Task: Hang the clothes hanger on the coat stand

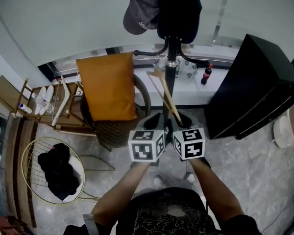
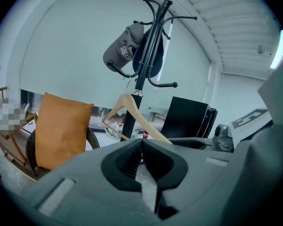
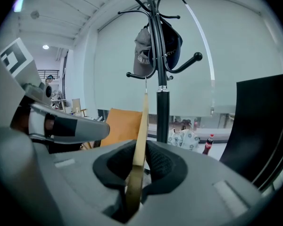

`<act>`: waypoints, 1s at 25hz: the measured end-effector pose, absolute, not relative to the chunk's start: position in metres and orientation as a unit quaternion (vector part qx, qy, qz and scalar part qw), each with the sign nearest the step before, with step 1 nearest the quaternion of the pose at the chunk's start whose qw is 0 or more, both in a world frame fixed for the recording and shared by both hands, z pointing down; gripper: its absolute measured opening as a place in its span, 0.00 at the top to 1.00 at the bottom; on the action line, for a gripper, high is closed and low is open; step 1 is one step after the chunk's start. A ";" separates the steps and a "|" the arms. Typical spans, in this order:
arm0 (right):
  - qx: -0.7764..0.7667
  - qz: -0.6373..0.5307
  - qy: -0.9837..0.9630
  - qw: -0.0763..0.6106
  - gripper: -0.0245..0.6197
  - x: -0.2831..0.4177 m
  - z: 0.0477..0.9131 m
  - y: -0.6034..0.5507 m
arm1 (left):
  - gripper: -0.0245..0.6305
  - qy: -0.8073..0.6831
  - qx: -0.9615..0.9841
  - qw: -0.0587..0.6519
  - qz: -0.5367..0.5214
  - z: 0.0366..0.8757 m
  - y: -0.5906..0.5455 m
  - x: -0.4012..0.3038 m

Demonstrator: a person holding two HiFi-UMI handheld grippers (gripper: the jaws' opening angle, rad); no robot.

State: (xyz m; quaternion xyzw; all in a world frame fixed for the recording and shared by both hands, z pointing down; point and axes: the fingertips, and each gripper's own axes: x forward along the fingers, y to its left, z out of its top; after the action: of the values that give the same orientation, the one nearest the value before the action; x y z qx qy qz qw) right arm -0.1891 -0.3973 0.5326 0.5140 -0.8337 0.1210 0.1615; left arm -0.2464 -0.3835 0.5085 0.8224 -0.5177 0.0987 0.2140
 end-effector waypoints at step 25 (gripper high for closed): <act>0.491 0.134 -0.846 0.156 0.84 -0.193 0.515 -0.388 | 0.96 -0.531 0.812 0.223 0.096 0.511 -0.383 -0.249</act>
State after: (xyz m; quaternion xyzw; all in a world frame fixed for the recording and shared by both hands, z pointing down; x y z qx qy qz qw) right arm -0.1930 -0.3878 0.5152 0.4912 -0.8463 0.1345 0.1565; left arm -0.2489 -0.3833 0.5109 0.8121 -0.5308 0.0960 0.2226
